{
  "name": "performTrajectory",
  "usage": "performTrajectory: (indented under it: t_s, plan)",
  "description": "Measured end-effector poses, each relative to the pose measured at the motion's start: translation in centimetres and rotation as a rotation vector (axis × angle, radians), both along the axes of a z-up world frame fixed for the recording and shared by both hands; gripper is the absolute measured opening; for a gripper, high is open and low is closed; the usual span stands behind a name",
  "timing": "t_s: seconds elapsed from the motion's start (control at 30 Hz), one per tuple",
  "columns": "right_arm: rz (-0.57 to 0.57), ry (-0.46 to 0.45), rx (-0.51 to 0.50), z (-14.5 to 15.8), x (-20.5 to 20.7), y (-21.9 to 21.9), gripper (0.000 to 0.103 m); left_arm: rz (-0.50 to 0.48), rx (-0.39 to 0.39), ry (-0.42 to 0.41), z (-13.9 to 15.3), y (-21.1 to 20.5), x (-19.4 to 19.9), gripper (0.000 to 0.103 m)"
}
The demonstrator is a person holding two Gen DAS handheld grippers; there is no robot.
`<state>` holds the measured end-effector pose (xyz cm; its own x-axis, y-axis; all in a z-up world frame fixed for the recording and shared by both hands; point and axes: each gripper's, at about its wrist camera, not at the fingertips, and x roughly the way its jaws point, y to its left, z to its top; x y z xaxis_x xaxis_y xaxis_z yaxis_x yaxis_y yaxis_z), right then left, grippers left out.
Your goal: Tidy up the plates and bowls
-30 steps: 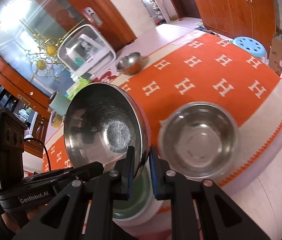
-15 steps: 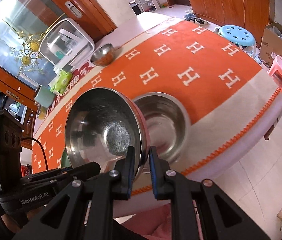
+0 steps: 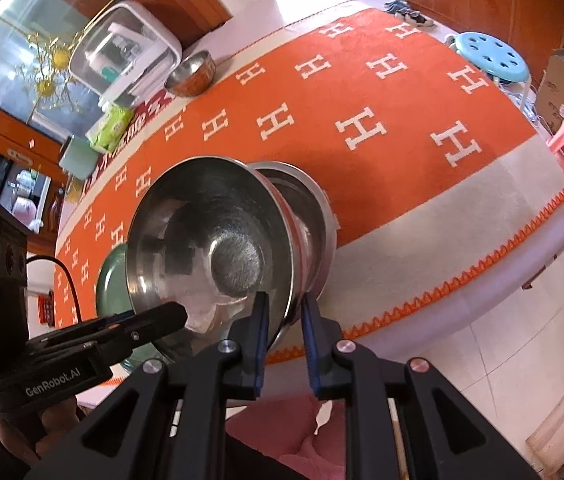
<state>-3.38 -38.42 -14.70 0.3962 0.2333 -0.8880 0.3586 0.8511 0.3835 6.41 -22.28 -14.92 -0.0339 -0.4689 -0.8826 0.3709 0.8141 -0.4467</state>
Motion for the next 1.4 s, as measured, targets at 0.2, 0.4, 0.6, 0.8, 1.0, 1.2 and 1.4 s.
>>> performTrajectory:
  t_s: [0.2,0.4,0.6,0.8,1.0,1.2,1.4]
  plan:
    - [0.060,0.028,0.014,-1.0,1.1,-0.9,0.019,0.065,0.021,0.005,-0.4,-0.4,0.1,0.022]
    - [0.106,0.037,0.039,-1.6,2.3,-1.6,0.020,0.114,0.050,0.001,-0.7,-0.6,0.4,0.023]
    - [0.148,0.032,0.065,-1.9,2.9,-1.9,0.024,0.154,0.075,-0.007,-0.9,-0.8,0.5,0.024]
    - [0.175,0.008,0.092,-1.8,3.1,-2.2,0.027,0.176,0.091,-0.019,-0.9,-0.8,0.5,0.025]
    - [0.167,-0.014,0.098,-1.4,2.9,-2.7,0.027,0.181,0.098,-0.050,0.1,-0.9,0.8,0.025]
    - [0.151,-0.030,0.105,-1.2,2.6,-3.3,0.027,0.191,0.084,-0.089,1.5,-0.3,1.4,0.027]
    - [0.150,-0.065,0.095,-0.4,2.7,-3.4,0.026,0.194,0.085,-0.138,3.2,0.0,2.3,0.029]
